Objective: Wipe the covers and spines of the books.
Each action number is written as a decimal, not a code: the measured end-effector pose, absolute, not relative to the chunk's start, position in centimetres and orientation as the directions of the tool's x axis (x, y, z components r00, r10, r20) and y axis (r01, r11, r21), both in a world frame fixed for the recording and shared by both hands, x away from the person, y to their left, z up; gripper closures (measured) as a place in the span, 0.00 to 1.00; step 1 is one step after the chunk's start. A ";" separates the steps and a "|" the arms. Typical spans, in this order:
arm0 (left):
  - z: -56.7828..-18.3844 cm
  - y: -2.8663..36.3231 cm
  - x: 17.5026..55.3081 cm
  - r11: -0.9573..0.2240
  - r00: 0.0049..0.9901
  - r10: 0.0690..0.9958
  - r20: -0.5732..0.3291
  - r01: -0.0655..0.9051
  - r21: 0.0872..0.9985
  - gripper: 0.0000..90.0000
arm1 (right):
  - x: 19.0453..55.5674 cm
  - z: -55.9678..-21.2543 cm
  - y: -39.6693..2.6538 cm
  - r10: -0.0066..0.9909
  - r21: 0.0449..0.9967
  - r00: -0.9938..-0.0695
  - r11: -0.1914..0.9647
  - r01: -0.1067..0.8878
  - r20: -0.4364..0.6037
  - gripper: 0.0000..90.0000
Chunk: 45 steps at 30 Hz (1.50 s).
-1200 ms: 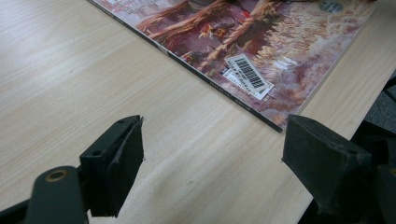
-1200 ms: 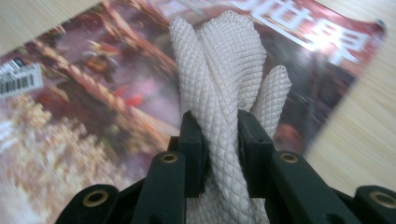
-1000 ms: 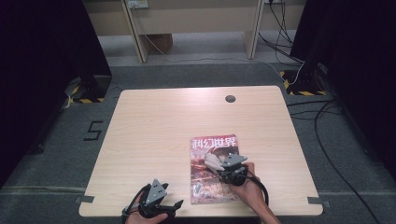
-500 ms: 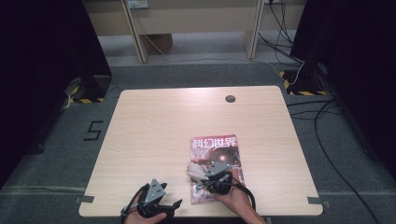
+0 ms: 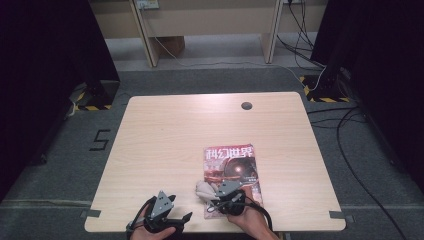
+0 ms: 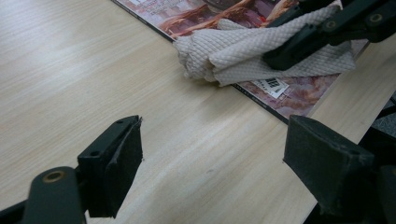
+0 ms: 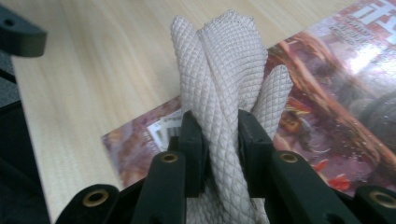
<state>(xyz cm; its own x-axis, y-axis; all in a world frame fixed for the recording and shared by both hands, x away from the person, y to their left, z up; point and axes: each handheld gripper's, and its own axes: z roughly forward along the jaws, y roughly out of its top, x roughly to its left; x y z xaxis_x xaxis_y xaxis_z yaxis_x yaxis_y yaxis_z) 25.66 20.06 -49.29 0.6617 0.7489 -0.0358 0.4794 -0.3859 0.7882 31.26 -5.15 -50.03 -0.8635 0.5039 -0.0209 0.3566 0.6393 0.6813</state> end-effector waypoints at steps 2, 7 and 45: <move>-49.3 20.2 25.7 -0.381 0.657 0.753 -0.037 0.481 0.789 0.21 | 31.1 -50.0 -5.1 0.501 0.682 -0.865 0.640 0.355 -0.020 0.83; -49.1 20.9 25.7 -0.357 0.631 0.775 -0.040 0.488 0.797 0.21 | 30.0 -50.0 -4.7 0.463 0.681 -0.886 0.651 0.335 -0.007 0.83; -48.9 21.8 26.0 -0.303 0.580 0.813 -0.048 0.493 0.816 0.20 | 29.4 -49.9 -5.0 0.453 0.671 -0.891 0.665 0.329 -0.011 0.84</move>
